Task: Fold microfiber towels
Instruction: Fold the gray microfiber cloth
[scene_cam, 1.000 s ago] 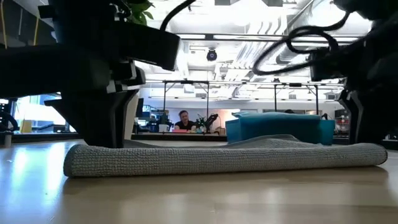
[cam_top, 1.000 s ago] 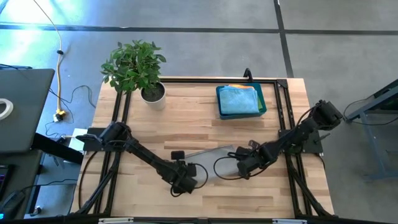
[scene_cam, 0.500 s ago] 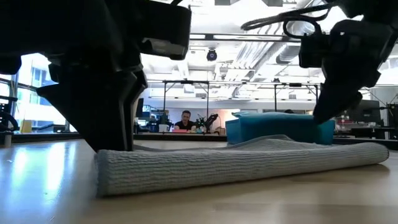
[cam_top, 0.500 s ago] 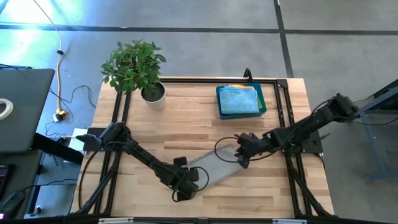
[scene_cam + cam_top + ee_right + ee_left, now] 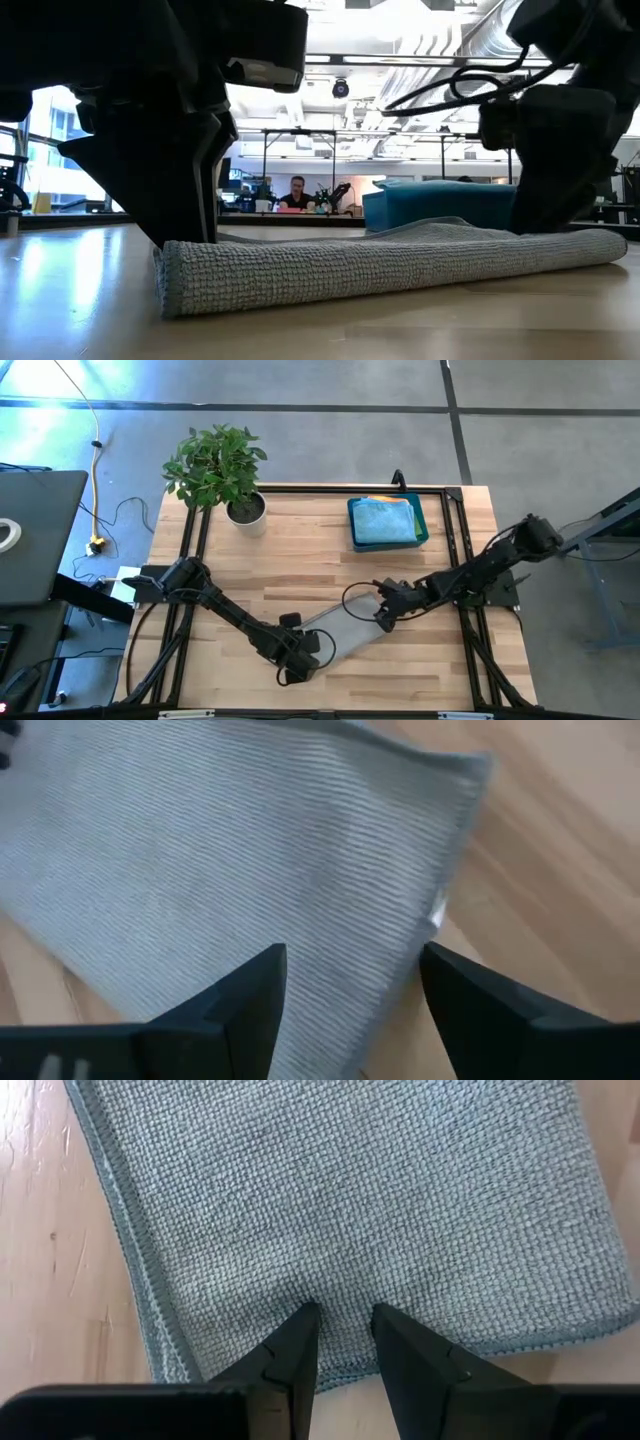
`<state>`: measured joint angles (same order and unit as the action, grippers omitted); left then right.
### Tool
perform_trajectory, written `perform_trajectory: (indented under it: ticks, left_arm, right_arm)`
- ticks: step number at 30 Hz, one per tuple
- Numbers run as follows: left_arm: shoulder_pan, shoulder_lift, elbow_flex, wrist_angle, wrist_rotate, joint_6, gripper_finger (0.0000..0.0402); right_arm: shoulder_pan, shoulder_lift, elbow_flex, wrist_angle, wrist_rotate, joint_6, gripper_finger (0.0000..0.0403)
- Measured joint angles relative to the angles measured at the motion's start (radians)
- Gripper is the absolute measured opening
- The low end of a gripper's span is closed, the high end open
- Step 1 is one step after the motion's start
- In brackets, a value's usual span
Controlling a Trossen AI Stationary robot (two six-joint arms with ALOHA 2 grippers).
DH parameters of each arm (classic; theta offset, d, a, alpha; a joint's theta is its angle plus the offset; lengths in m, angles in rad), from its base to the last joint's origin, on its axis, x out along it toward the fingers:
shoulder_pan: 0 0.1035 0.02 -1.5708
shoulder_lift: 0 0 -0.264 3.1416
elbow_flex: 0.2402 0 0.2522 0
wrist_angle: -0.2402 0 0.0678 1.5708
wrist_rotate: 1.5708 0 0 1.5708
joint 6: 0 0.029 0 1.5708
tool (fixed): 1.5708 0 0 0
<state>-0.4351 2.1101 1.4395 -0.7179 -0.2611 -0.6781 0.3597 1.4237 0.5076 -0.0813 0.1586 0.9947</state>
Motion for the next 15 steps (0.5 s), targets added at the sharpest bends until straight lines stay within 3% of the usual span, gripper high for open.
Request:
perform_trajectory:
  ticks: [4,8,15]
  left_arm:
    - [0.000,0.000,0.000,0.008,-0.001,0.001,0.0094]
    - [0.001,0.001,0.000,0.015,-0.002,0.024,0.0094]
    - [0.002,0.001,0.000,0.015,-0.004,0.027,0.0094]
  right_arm:
    - [0.001,0.064,0.000,0.095,-0.013,-0.007,0.0220]
    - [0.001,0.095,0.003,0.118,0.012,0.000,0.0190]
    - [0.000,0.092,0.002,0.103,0.017,-0.008,0.0073]
